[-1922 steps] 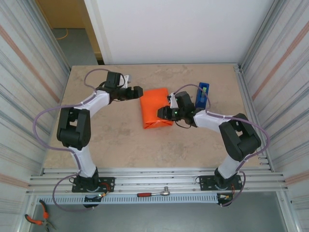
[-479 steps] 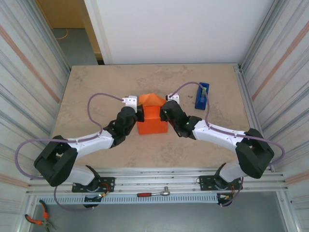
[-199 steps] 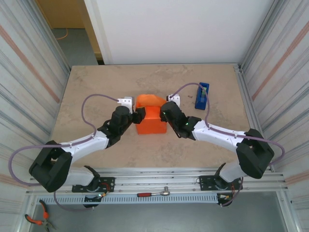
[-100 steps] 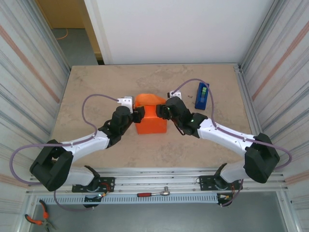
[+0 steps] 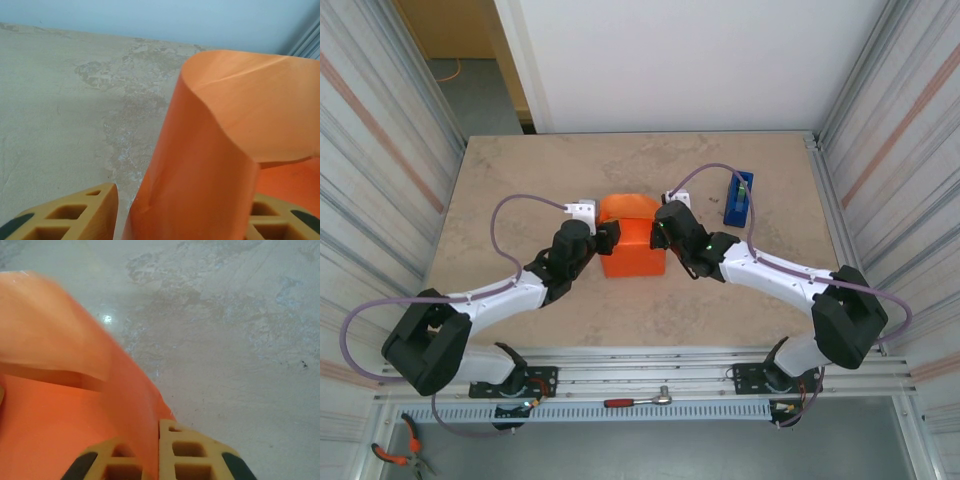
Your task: Wrap the gift box in paper
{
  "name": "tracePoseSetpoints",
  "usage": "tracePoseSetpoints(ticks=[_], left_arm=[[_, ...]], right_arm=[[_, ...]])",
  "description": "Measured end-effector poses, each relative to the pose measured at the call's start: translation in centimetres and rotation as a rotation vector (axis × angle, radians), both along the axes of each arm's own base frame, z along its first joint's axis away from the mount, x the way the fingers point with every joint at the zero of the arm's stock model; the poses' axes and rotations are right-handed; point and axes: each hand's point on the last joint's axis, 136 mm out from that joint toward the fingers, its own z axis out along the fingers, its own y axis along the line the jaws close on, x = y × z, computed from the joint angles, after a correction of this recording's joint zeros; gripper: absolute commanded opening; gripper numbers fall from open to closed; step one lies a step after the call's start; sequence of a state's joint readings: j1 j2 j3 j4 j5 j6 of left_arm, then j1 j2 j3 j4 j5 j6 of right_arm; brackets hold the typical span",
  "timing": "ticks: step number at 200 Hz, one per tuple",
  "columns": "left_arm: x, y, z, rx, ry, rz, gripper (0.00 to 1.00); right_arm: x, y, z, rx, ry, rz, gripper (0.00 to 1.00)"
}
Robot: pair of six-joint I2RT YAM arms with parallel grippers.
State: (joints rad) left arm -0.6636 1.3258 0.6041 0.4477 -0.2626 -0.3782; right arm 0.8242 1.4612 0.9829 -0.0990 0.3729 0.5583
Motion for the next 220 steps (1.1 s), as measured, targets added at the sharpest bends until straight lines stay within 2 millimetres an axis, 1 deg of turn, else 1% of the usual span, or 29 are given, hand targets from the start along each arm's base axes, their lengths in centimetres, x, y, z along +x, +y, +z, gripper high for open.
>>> tracePoseSetpoints(ticks=[2,9,14,18,21,31,36,38,41,42,44,46,47,68,69,71,77,80,82,87,96,119,148,162,180,191,204,212,220], left_arm=[[0.0,0.0,0.0,0.0,0.0,0.0,0.49],[0.0,0.0,0.0,-0.001,-0.002,0.0,0.49],[0.0,0.0,0.0,-0.001,-0.002,0.0,0.49],[0.0,0.0,0.0,-0.001,-0.002,0.0,0.48],[0.0,0.0,0.0,-0.002,-0.003,0.0,0.48],[0.1,-0.1,0.0,-0.003,-0.004,0.0,0.48],[0.1,-0.1,0.1,-0.003,-0.005,-0.001,0.48],[0.1,-0.1,0.1,-0.003,-0.005,-0.001,0.48],[0.1,-0.1,0.1,-0.004,-0.006,-0.001,0.48],[0.1,-0.1,0.1,-0.004,-0.006,-0.001,0.48],[0.1,-0.1,0.1,-0.003,-0.007,-0.001,0.48],[0.1,-0.1,0.1,-0.002,-0.008,-0.002,0.47],[0.1,-0.1,0.1,-0.002,-0.008,-0.002,0.47],[0.1,-0.1,0.1,0.0,-0.011,-0.003,0.47],[0.1,-0.1,0.2,0.0,-0.012,-0.003,0.47],[0.1,-0.1,0.2,0.0,-0.012,-0.003,0.47],[0.2,-0.1,0.2,-0.001,-0.013,-0.003,0.47],[0.2,-0.1,0.2,-0.001,-0.013,-0.003,0.46],[0.2,-0.1,0.2,0.0,-0.013,-0.003,0.46],[0.2,-0.1,0.2,-0.001,-0.013,-0.003,0.46],[0.2,-0.2,0.2,-0.002,-0.014,-0.005,0.46],[0.1,-0.4,0.1,0.0,-0.015,-0.011,0.46],[0.1,-0.4,0.2,0.002,-0.016,-0.011,0.45],[0.1,-0.4,0.1,0.003,-0.016,-0.012,0.45],[0.1,-0.4,0.1,0.004,-0.016,-0.012,0.44],[0.1,-0.4,0.1,0.005,-0.016,-0.011,0.44],[0.1,-0.4,0.1,0.005,-0.016,-0.011,0.44],[0.1,-0.4,0.1,0.005,-0.016,-0.011,0.44],[0.1,-0.4,0.1,0.005,-0.016,-0.011,0.44]], right_arm=[[0.0,0.0,0.0,-0.005,-0.002,0.003,0.04],[0.0,0.0,0.0,-0.009,-0.003,0.007,0.3],[0.0,0.0,0.0,-0.008,-0.003,0.006,0.46],[0.0,0.0,0.0,-0.009,-0.004,0.007,0.53],[0.0,0.1,0.1,-0.01,-0.004,0.009,0.55],[0.0,0.1,0.2,-0.011,-0.003,0.011,0.56],[0.1,0.1,0.3,-0.011,-0.004,0.01,0.52],[0.2,0.0,0.3,-0.012,-0.005,0.011,0.47],[0.2,0.0,0.4,-0.015,-0.006,0.013,0.32],[0.2,0.1,0.4,-0.013,-0.006,0.012,0.3],[0.3,0.1,0.5,-0.01,-0.005,0.01,0.15],[0.3,0.1,0.5,-0.011,-0.006,0.013,0.04],[0.3,0.1,0.5,-0.013,-0.007,0.015,0.0],[1.1,-0.2,1.2,0.001,-0.015,0.001,0.0],[1.1,-0.2,1.2,0.001,-0.015,0.0,0.01],[1.1,-0.2,1.3,0.004,-0.014,-0.001,0.07],[1.3,-0.3,1.4,0.008,-0.013,-0.001,0.35],[1.3,-0.3,1.4,0.007,-0.014,0.0,0.46],[1.4,-0.4,1.4,0.012,-0.012,-0.003,0.52],[1.5,-0.5,1.4,0.011,-0.012,-0.005,0.59],[1.6,-0.6,1.4,0.011,-0.011,-0.008,0.66],[1.6,-0.7,1.5,0.012,-0.009,-0.009,0.69],[0.7,-1.4,2.6,0.042,-0.025,-0.012,0.66],[-0.1,-1.8,3.6,0.067,-0.044,-0.008,0.61],[-1.2,-1.8,5.3,0.109,-0.068,0.004,0.41],[-1.7,-1.4,6.3,0.14,-0.079,0.024,0.27],[-2.2,-0.8,6.6,0.153,-0.075,0.053,0.11],[-2.4,-0.4,6.4,0.157,-0.064,0.07,0.05],[-2.5,0.2,6.0,0.152,-0.051,0.089,0.01]])
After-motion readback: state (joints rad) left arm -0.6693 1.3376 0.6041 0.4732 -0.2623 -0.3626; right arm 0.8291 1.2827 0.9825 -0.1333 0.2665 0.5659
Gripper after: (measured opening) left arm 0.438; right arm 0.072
